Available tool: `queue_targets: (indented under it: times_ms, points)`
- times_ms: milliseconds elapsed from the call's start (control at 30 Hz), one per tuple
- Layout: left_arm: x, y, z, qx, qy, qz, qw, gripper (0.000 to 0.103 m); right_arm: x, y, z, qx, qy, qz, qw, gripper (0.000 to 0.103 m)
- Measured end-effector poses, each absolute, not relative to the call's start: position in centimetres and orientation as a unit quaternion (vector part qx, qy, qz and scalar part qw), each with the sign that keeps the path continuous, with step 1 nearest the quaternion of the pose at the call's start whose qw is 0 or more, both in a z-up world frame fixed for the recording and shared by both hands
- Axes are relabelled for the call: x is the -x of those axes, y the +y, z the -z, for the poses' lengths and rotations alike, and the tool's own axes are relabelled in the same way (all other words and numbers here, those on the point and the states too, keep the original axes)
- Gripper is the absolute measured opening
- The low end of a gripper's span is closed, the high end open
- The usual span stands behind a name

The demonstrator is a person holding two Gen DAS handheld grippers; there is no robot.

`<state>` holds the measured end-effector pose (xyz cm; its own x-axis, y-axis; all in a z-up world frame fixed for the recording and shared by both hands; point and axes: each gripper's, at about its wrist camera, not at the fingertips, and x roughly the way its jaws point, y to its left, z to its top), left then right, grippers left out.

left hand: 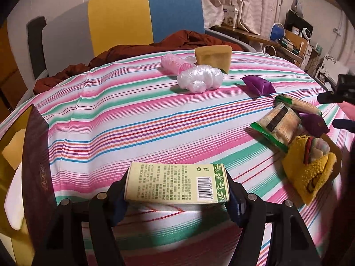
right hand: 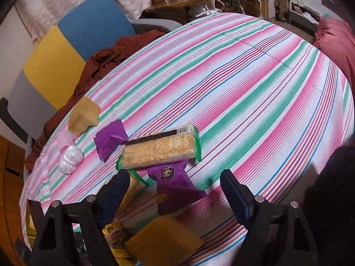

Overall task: Organize objects
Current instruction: 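Grasp the small green-and-cream box with the left tool, then carry the box toward the gold tray with left tool while right tool grasps a purple packet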

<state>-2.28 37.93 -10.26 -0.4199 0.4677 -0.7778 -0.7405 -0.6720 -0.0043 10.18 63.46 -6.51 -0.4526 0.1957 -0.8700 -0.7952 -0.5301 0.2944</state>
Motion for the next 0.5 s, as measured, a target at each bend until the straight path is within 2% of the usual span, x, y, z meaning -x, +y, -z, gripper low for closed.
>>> queue_targets:
  times_ms: [367, 433, 500]
  points:
    - [2.3, 37.7, 10.4, 0.394, 0.165, -0.826, 0.369, 0.073, -8.1, 63.5, 8.9, 0.478, 0.330, -0.748, 0.323, 0.074]
    - [2.3, 37.7, 10.4, 0.394, 0.164, -0.825, 0.370, 0.073, -7.8, 63.5, 9.2, 0.488, 0.320, -0.744, 0.326, 0.069]
    - [2.3, 37.7, 10.4, 0.394, 0.165, -0.825, 0.370, 0.073, -7.5, 63.5, 9.6, 0.500, 0.309, -0.741, 0.324, 0.058]
